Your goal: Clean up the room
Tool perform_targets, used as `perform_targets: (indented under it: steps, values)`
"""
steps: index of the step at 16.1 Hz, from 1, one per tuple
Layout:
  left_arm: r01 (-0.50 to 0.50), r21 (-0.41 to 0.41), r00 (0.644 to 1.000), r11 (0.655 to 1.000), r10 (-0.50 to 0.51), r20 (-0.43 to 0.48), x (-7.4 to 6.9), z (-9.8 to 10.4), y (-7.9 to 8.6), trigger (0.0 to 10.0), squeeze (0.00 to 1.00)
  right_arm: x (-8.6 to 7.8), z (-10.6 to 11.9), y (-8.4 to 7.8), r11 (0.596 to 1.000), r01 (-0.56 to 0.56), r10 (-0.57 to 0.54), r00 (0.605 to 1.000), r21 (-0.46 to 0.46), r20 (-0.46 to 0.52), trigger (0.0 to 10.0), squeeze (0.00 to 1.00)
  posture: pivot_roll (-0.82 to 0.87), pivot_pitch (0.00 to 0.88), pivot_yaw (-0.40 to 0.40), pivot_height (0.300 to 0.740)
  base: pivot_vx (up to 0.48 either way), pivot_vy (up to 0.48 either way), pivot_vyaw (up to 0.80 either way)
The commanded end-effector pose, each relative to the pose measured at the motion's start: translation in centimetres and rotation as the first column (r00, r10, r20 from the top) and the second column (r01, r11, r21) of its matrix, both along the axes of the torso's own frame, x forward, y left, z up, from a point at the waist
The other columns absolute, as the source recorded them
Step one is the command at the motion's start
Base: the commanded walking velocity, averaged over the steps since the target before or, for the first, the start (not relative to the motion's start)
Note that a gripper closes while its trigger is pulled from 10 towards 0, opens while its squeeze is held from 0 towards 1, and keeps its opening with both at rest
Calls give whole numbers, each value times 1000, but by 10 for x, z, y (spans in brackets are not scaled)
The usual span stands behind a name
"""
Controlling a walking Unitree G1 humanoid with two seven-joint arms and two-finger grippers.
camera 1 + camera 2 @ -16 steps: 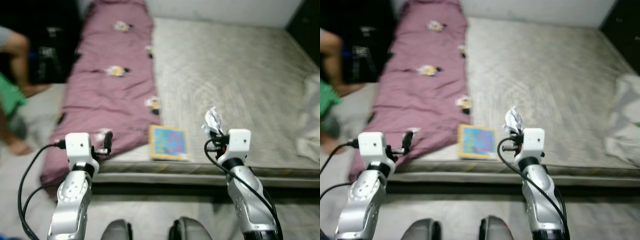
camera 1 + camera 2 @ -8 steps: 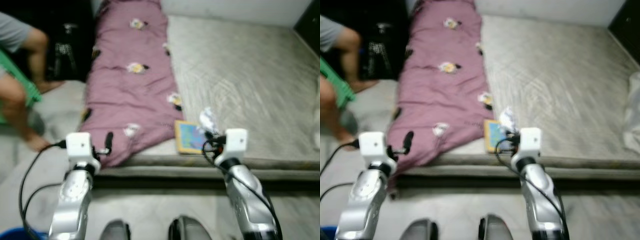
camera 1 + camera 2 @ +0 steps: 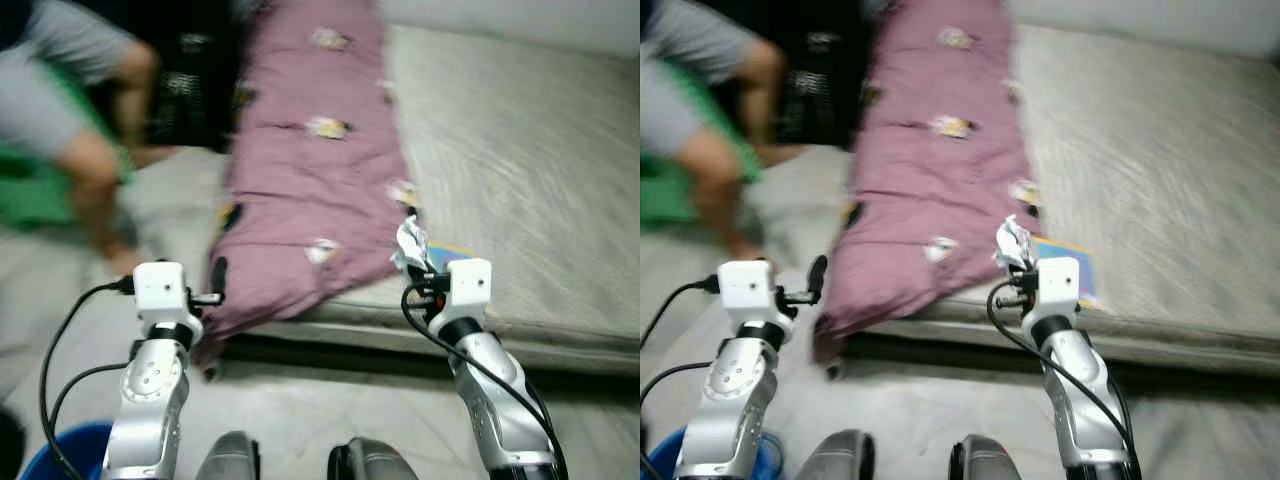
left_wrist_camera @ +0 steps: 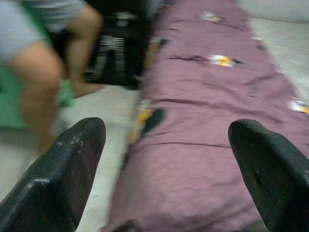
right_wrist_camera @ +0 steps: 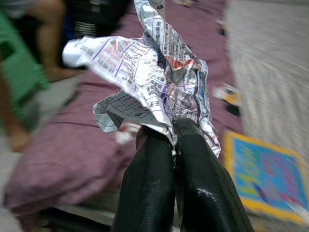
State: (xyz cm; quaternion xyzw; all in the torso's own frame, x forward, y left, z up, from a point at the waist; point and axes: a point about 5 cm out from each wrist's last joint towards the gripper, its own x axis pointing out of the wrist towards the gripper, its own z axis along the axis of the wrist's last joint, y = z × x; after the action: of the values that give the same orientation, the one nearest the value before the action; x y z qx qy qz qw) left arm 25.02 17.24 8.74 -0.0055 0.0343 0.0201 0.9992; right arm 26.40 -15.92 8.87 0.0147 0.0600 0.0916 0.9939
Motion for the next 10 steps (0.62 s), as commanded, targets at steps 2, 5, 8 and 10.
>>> perform_targets:
  steps: [2, 5, 8, 10]
  values:
    - [11, 2, 1000, 1000, -11, -8, -2, -2, -6, 10000, 0, -3, -1, -4, 1000, 1, -2, 1000, -20, -2, 10000, 0, -14, 158, -67, 740, 0, 0, 800]
    - [6, 13, 1000, 1000, -6, -12, -2, -2, -4, 10000, 0, -3, -1, -3, 1000, -3, 3, 1000, -20, -4, 10000, 0, -11, 159, -66, 740, 0, 0, 800]
    - [0, 29, 1000, 1000, 1, -20, -8, -4, 0, 10000, 0, -3, -1, -4, 1000, 2, -2, 1000, -17, -1, 10000, 0, -8, 157, -66, 740, 0, 0, 800]
    - [-4, 44, 999, 999, 6, -32, -13, -6, 6, 10000, 0, -2, 1, -4, 1000, 3, -3, 1000, -17, 9, 10000, 0, 2, 154, -68, 740, 0, 0, 800]
